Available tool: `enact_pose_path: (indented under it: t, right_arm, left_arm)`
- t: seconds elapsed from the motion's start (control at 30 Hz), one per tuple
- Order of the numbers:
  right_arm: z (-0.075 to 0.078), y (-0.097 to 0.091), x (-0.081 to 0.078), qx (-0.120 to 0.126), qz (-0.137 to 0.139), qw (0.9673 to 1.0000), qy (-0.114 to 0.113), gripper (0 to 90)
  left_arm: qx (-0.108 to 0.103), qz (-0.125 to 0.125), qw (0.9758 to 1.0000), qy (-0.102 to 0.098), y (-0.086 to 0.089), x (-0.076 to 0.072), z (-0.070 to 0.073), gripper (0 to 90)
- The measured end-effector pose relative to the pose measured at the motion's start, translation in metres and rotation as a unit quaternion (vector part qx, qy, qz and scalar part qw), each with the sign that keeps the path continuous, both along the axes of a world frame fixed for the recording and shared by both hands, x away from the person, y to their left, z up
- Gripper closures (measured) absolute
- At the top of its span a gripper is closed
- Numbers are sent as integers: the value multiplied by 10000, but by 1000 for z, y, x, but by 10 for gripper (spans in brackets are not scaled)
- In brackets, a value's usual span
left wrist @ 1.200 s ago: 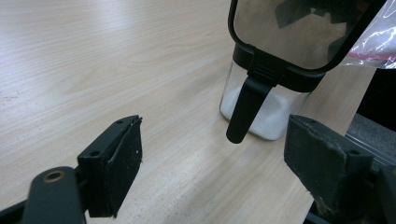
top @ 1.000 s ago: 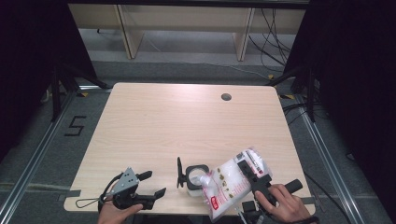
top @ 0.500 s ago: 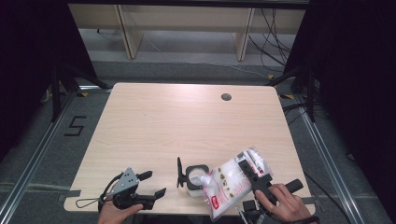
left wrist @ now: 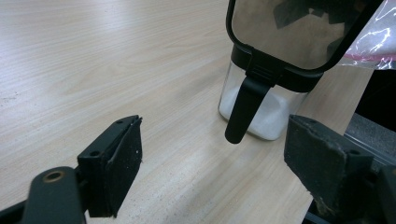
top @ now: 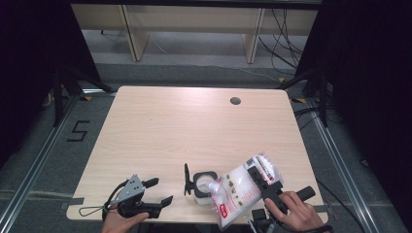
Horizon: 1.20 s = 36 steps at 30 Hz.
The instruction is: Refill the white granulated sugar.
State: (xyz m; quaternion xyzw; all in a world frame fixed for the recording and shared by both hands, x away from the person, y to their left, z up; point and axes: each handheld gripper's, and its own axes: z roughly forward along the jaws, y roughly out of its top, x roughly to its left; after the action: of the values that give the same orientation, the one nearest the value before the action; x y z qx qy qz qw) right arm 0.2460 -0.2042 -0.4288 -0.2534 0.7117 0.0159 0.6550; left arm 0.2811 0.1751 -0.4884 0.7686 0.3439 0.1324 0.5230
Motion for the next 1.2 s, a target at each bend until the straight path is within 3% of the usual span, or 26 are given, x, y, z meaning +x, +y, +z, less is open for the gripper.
enact_pose_path:
  t: [0.3, 0.4, 0.43, 0.57, 0.6, 0.8, 0.9, 0.93, 1.07, 1.13, 1.2]
  right_arm:
    - [0, 1, 0, 25, 81, 10000, -51, 502]
    - [0, 0, 0, 46, -1, 10000, 22, 502]
    - [-1, 0, 0, 46, -4, 10000, 24, 502]
    - [0, 0, 0, 3, 0, 10000, 11, 502]
    - [0, 0, 0, 6, -7, 10000, 15, 502]
    - [0, 0, 0, -8, -7, 10000, 14, 502]
    - [0, 0, 1, 43, 3, 10000, 28, 502]
    - [-1, 0, 1, 29, 2, 10000, 32, 503]
    - [0, 0, 1, 26, 8, 10000, 16, 503]
    - [0, 0, 0, 17, -6, 10000, 21, 503]
    - [0, 0, 1, 26, -2, 10000, 20, 503]
  left_arm:
    - [-68, -6, 10000, -8, -2, 0, -1, 188]
    - [62, -51, 10000, -44, 0, 1, 0, 187]
    - [-53, -13, 10000, -19, -1, 0, -1, 187]
    - [39, 10, 10000, 10, 0, 0, 1, 188]
    - [-40, 0, 10000, -14, -1, 0, 0, 188]
    - [32, 6, 10000, -4, 0, 0, 1, 188]
    - [-35, -5, 10000, -11, -1, 0, 0, 187]
    - [36, 4, 10000, -4, 0, 0, 1, 188]
    - [-43, -12, 10000, -13, -1, 0, -1, 188]
    - [38, 7, 10000, 1, 0, 0, 1, 188]
    - [-42, -5, 10000, -13, -1, 0, -1, 187]
